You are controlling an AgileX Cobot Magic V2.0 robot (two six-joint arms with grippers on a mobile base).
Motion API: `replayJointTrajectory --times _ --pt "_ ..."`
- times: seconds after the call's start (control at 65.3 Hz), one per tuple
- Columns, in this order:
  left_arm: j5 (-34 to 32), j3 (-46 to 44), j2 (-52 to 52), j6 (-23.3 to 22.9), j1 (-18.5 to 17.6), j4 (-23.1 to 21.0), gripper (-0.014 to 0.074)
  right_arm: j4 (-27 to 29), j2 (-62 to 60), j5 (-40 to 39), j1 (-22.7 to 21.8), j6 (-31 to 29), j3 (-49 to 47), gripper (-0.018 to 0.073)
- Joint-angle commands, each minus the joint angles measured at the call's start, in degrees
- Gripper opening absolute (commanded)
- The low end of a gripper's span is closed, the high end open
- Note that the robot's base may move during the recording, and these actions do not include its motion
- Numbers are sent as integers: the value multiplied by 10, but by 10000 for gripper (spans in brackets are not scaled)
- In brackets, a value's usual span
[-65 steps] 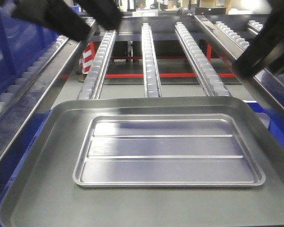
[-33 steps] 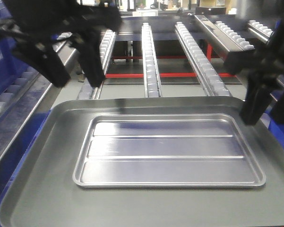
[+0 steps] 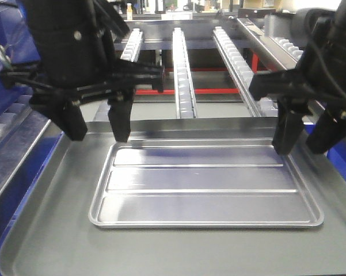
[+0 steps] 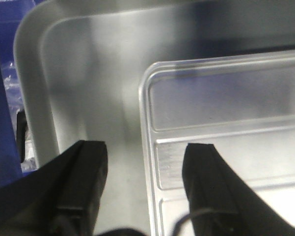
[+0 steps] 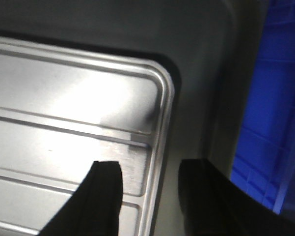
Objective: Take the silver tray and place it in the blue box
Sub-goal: 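Lower both grippers onto the short edges of the small silver tray, then close both grippers on the tray's opposite rims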
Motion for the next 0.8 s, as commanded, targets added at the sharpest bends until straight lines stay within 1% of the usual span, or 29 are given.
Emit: replayJointTrajectory --times 0.0,0.337,0.521,0.781 --pt "-16 -19 -11 -13 -4 9 263 -1 -12 -22 -5 2 -20 394" --pt "-18 -19 27 -13 -4 9 263 -1 24 -26 -5 2 -20 394" --pt "-25 -19 42 -13 -3 10 263 -1 24 -43 -5 2 -20 394" --pt "-28 -19 59 -13 -3 -2 263 -1 38 -42 -5 2 -20 393"
